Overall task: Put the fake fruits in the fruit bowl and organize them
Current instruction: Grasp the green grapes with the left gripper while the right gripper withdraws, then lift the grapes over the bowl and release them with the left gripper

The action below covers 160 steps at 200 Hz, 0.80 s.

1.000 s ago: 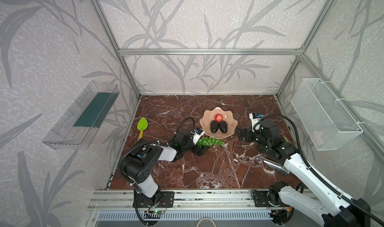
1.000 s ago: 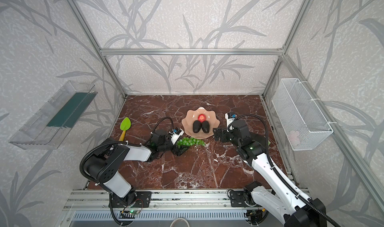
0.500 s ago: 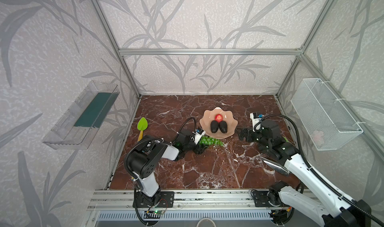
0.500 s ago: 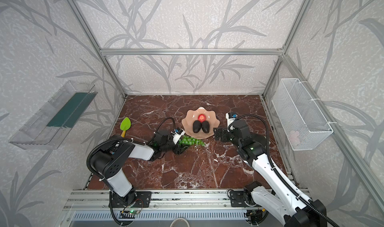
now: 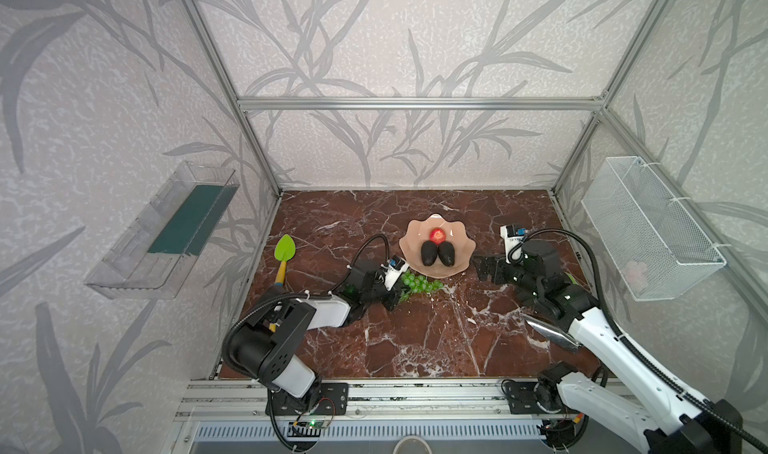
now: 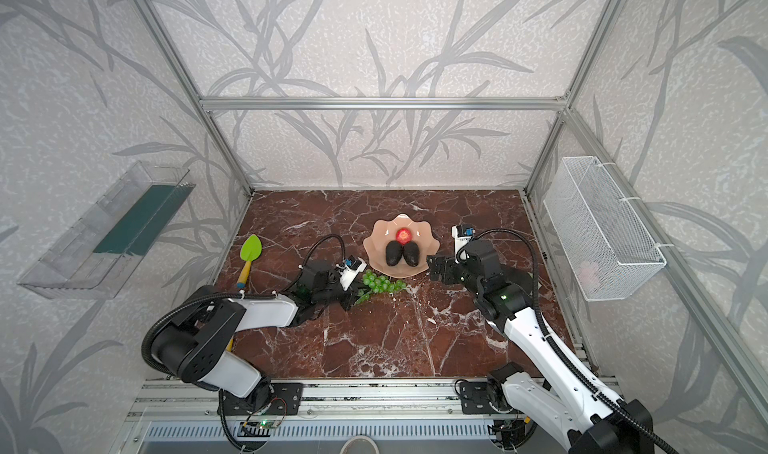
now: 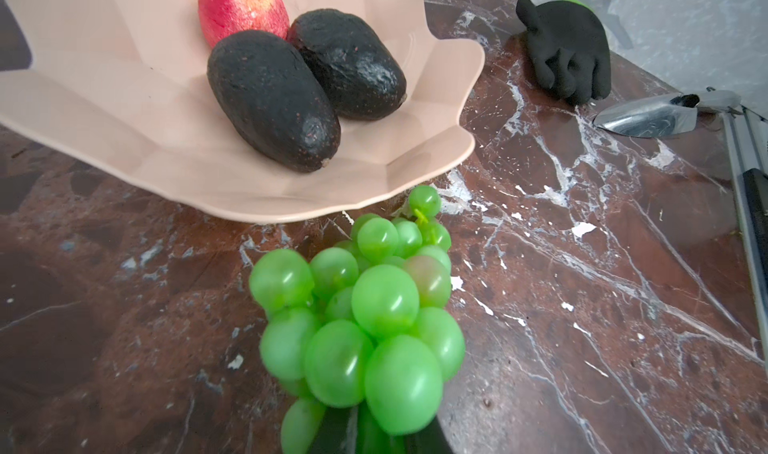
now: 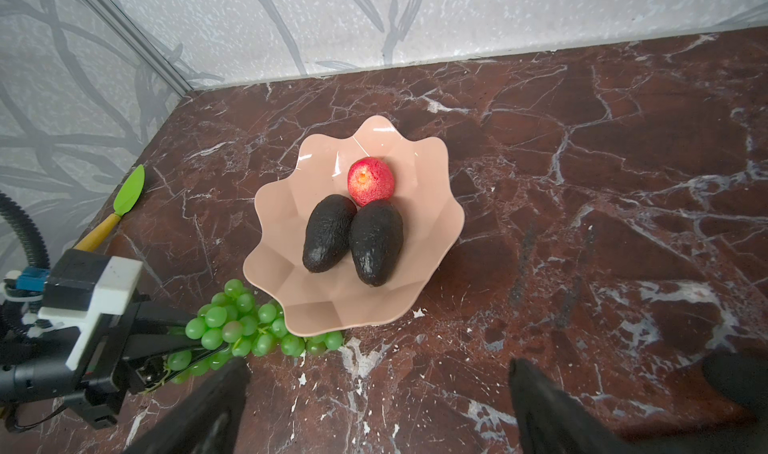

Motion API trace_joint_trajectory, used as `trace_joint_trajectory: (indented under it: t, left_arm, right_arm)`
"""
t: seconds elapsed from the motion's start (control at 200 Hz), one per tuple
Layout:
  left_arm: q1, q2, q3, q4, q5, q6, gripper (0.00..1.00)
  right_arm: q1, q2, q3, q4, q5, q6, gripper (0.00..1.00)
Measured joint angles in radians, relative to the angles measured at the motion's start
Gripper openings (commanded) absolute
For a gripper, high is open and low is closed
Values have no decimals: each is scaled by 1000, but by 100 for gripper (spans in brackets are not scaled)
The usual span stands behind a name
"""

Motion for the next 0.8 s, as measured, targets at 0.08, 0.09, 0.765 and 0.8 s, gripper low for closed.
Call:
trace_joint_trajectory:
  t: [0.08, 0.09, 0.765, 0.8]
  left_arm:
    - [-2, -77, -38, -20, -1, -7, 8]
    - [-2, -87, -43, -22, -1, -8, 8]
    - [-61, -338, 109, 24, -72, -51, 13]
    - [-61, -287, 140, 42, -68, -51, 13]
  right_arm:
    - [0, 0, 0, 0, 0, 2, 97]
    - [-1, 0, 0, 0, 0, 2, 97]
    - [-2, 0, 7, 5, -14, 26, 97]
    - [-3, -11, 7, 3, -13, 26, 97]
